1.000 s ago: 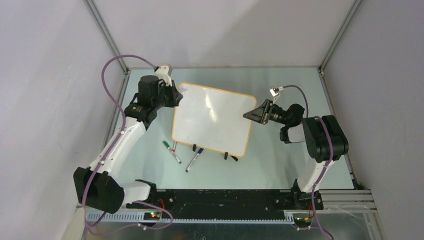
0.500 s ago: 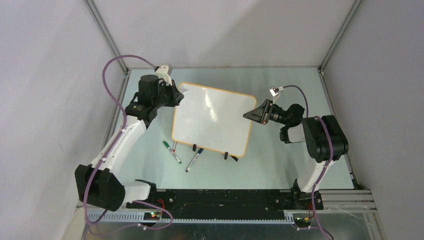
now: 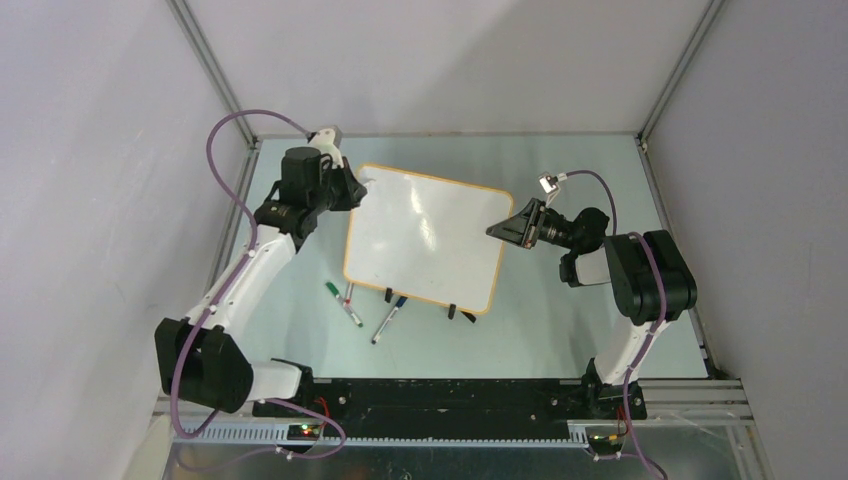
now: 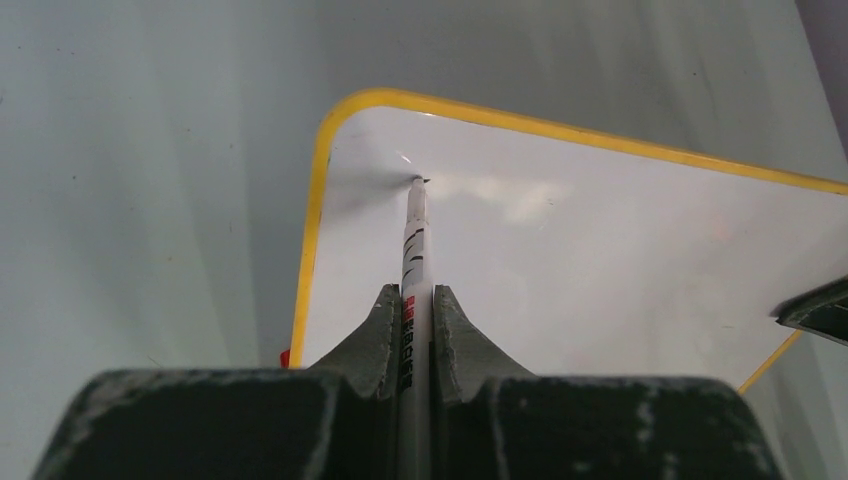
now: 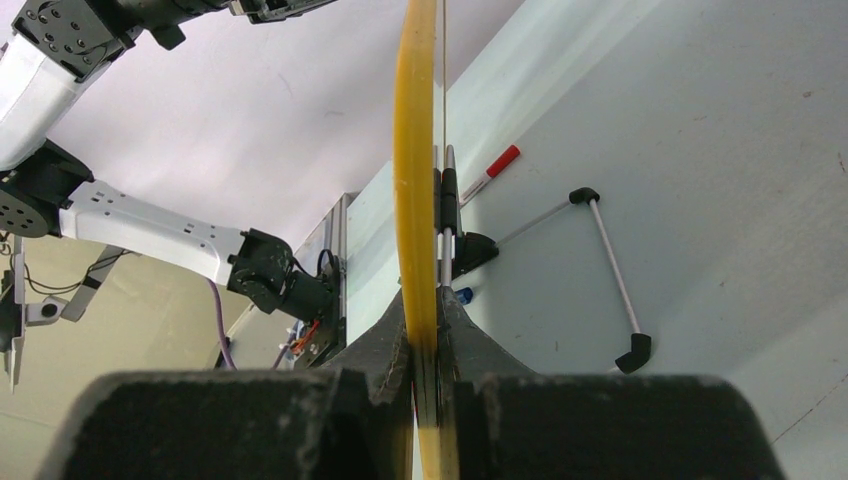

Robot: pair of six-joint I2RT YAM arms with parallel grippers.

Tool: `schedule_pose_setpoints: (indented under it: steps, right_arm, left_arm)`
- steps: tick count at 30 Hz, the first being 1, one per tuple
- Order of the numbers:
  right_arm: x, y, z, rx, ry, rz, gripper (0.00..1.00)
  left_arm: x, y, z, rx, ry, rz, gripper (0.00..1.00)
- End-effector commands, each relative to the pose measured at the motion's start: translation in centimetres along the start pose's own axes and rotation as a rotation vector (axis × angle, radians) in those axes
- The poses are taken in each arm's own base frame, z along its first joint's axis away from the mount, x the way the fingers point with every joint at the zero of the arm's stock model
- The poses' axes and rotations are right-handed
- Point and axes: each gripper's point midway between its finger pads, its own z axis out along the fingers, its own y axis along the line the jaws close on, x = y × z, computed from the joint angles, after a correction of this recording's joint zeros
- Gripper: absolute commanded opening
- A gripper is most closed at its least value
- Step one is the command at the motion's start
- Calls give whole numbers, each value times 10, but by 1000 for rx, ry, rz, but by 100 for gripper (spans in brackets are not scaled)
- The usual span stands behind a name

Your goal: Write a sentence on the whiteboard

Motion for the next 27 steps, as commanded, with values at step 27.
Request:
schedule_pose_setpoints:
  steps: [27]
  right_arm:
    - [-10,21,4,-63,10,-36,0]
  left_arm:
    - [-19,6,-12,-49,-25,25,0]
